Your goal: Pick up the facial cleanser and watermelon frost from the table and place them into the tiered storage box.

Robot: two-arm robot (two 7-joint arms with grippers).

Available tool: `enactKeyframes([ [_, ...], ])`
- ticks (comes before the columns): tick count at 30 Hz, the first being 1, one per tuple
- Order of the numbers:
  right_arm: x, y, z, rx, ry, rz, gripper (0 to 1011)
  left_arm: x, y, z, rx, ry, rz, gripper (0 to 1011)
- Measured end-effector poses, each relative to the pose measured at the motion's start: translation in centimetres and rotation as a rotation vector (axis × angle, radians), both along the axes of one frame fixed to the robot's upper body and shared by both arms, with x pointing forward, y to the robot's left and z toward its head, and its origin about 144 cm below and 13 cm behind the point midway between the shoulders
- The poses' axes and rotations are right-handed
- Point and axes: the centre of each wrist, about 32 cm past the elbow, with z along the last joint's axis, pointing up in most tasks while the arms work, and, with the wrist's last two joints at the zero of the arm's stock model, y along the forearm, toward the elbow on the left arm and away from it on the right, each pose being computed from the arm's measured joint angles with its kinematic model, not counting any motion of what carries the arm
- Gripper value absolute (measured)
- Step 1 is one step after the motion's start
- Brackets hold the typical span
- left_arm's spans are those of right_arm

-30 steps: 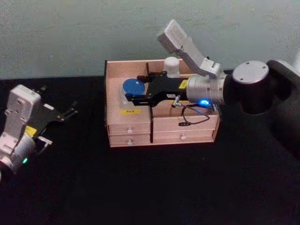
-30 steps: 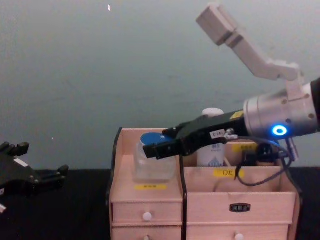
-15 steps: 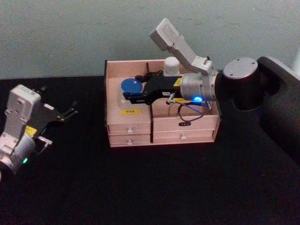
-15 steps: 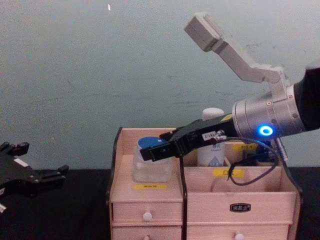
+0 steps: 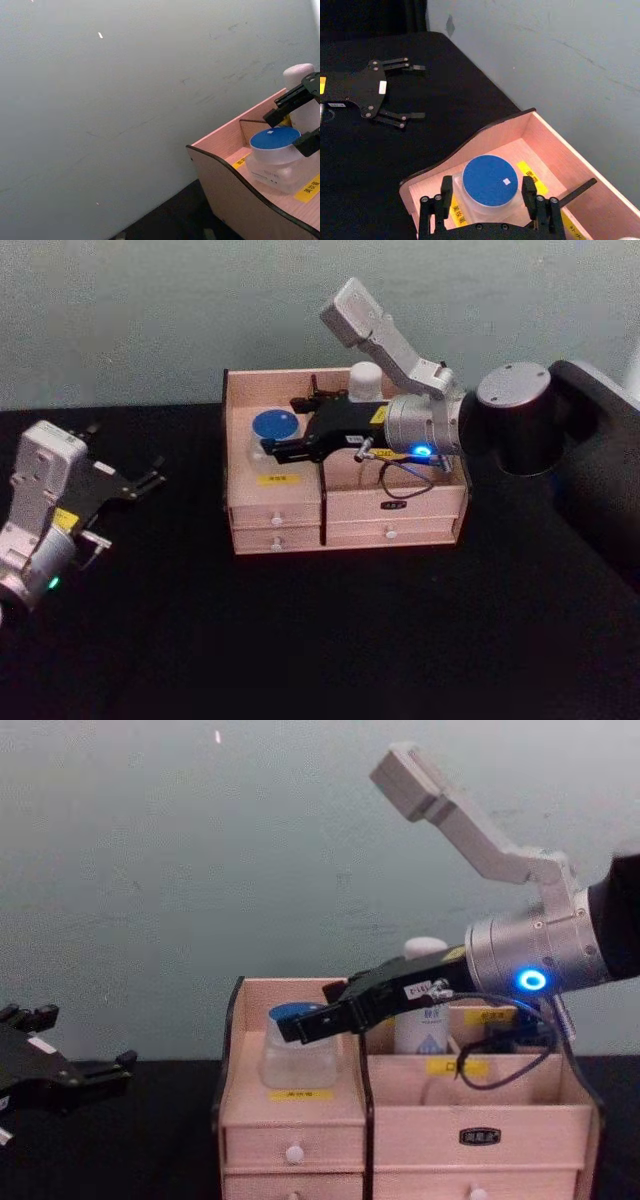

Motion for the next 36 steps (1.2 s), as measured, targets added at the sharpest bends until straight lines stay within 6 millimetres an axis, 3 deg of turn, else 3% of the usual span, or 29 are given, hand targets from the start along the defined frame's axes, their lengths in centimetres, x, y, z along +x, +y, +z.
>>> enactKeyframes([
  [6,0.0,0.0,0.0,0.001,0.000,0.001,1000,0.0,0.0,0.0,0.000,0.000,0.000,1001],
  [23,-0.2,-0.3,0.1,0.022,-0.008,0.003,1000,0.0,0.0,0.0,0.000,0.000,0.000,1001],
  [36,-3.4,-4.0,0.4,0.145,-0.076,0.057,1000,0.0,0.0,0.0,0.000,0.000,0.000,1001],
])
